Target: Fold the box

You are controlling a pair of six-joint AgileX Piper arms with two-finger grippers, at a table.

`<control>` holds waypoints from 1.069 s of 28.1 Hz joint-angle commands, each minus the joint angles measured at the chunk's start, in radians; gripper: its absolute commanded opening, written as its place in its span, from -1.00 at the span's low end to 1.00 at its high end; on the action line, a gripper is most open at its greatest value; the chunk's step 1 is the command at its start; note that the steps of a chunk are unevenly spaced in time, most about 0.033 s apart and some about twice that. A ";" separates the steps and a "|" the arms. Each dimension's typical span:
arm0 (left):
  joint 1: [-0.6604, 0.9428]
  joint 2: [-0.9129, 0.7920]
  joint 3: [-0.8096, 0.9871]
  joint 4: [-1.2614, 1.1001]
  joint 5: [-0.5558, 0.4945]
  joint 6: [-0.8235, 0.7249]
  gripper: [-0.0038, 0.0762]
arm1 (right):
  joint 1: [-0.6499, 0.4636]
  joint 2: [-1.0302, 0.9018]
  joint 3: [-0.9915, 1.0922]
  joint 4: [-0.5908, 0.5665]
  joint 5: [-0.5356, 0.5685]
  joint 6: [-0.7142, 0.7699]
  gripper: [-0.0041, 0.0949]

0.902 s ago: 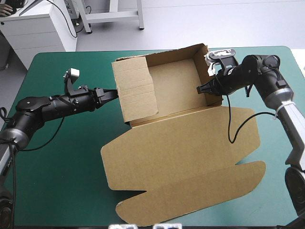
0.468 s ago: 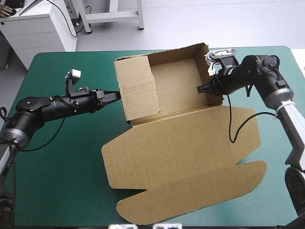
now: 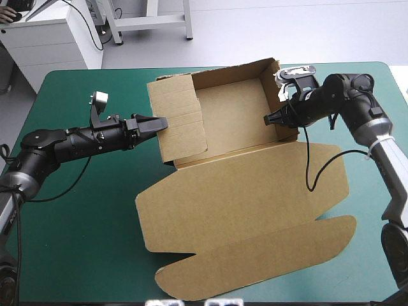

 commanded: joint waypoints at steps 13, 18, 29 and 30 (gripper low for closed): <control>-0.214 -0.104 -0.205 0.468 -0.171 -0.434 0.28 | 0.022 -0.044 -0.025 0.006 -0.034 0.003 -0.93; -0.350 -0.111 -0.219 0.788 -0.292 -0.736 0.28 | 0.058 -0.062 -0.025 -0.010 -0.088 0.012 -0.93; -0.515 -0.096 -0.219 1.239 -0.356 -1.306 0.28 | 0.105 -0.114 -0.118 -0.063 -0.081 0.030 -0.93; -0.515 -0.096 -0.219 1.241 -0.364 -1.317 0.28 | 0.115 -0.114 -0.124 -0.074 -0.072 0.030 -0.93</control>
